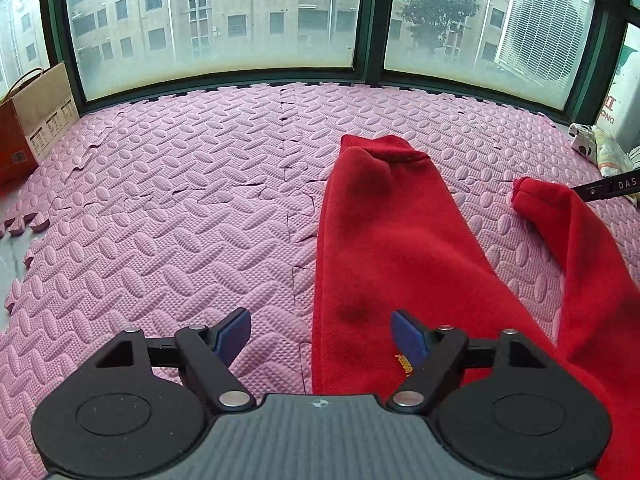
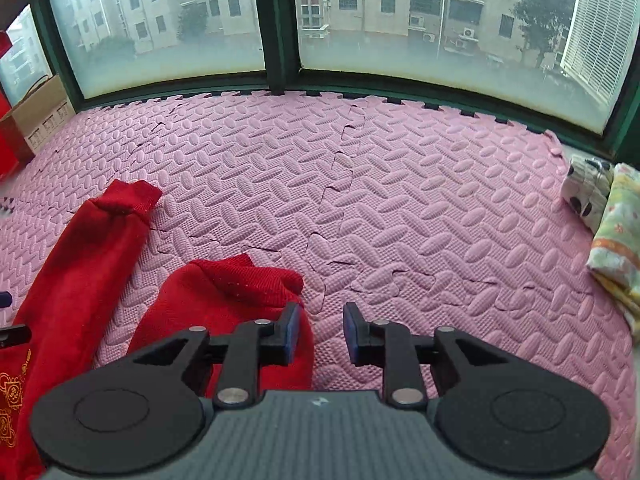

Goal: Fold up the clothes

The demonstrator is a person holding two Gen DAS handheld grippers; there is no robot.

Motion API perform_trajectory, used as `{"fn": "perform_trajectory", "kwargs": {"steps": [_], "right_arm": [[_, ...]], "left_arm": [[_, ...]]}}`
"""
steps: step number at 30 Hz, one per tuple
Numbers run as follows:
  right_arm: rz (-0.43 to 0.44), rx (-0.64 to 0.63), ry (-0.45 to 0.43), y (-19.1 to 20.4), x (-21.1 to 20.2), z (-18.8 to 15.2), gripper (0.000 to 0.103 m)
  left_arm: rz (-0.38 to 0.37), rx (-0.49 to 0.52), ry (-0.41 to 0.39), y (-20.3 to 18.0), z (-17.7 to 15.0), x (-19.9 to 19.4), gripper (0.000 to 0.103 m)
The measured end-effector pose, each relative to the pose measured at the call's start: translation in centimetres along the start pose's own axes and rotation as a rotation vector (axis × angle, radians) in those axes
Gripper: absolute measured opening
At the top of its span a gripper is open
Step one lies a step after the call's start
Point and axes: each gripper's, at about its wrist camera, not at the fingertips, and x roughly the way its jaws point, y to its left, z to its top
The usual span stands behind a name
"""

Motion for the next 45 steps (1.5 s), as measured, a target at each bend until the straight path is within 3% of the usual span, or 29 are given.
{"fn": "perform_trajectory", "kwargs": {"steps": [4, 6, 8, 11, 13, 16, 17, 22, 27, 29, 32, 37, 45], "right_arm": [[0.029, 0.030, -0.007, 0.4, 1.2, -0.6, 0.022], [0.030, 0.027, -0.021, 0.8, 1.2, -0.8, 0.009], [0.017, 0.013, -0.043, 1.1, 0.6, -0.8, 0.007], [-0.123, -0.066, -0.178, 1.7, -2.8, -0.4, 0.007], [-0.194, -0.083, -0.223, 1.3, -4.0, -0.2, 0.008], [-0.276, -0.092, -0.235, 0.1, -4.8, -0.2, 0.025], [-0.278, -0.093, -0.223, -0.3, -4.8, -0.3, 0.025], [-0.142, -0.157, -0.127, 0.8, -4.1, -1.9, 0.026], [-0.076, -0.209, -0.064, 3.0, -1.2, -2.6, 0.027], [-0.042, -0.198, -0.051, 3.9, 0.5, -2.3, 0.040], [-0.049, -0.203, -0.073, 4.6, 1.4, -1.7, 0.042], [-0.038, -0.219, -0.064, 5.0, -0.5, -1.4, 0.044], [0.053, -0.303, -0.052, 8.6, -5.7, -6.3, 0.050]], "left_arm": [[0.003, 0.016, -0.003, -0.7, 0.2, -0.3, 0.080], [0.008, 0.018, -0.001, -0.8, 0.2, -0.3, 0.080], [0.012, 0.020, 0.001, -0.8, 0.2, -0.3, 0.080], [0.015, 0.020, 0.001, -0.8, 0.2, -0.2, 0.080], [0.013, 0.019, 0.000, -0.8, 0.2, -0.3, 0.080], [0.009, 0.018, 0.000, -0.9, 0.1, -0.3, 0.080], [0.006, 0.018, -0.002, -1.0, 0.1, -0.3, 0.080], [-0.009, 0.016, -0.011, -1.1, 0.0, -0.9, 0.080], [-0.019, 0.017, -0.014, -1.3, -0.1, -1.3, 0.080], [-0.024, 0.021, -0.013, -1.5, -0.2, -1.5, 0.080], [-0.041, 0.037, -0.014, -1.9, -0.4, -2.0, 0.080], [-0.092, 0.074, -0.013, -3.2, -0.8, -2.8, 0.080], [-0.163, 0.201, 0.011, -6.8, -2.6, -2.7, 0.080]]}}
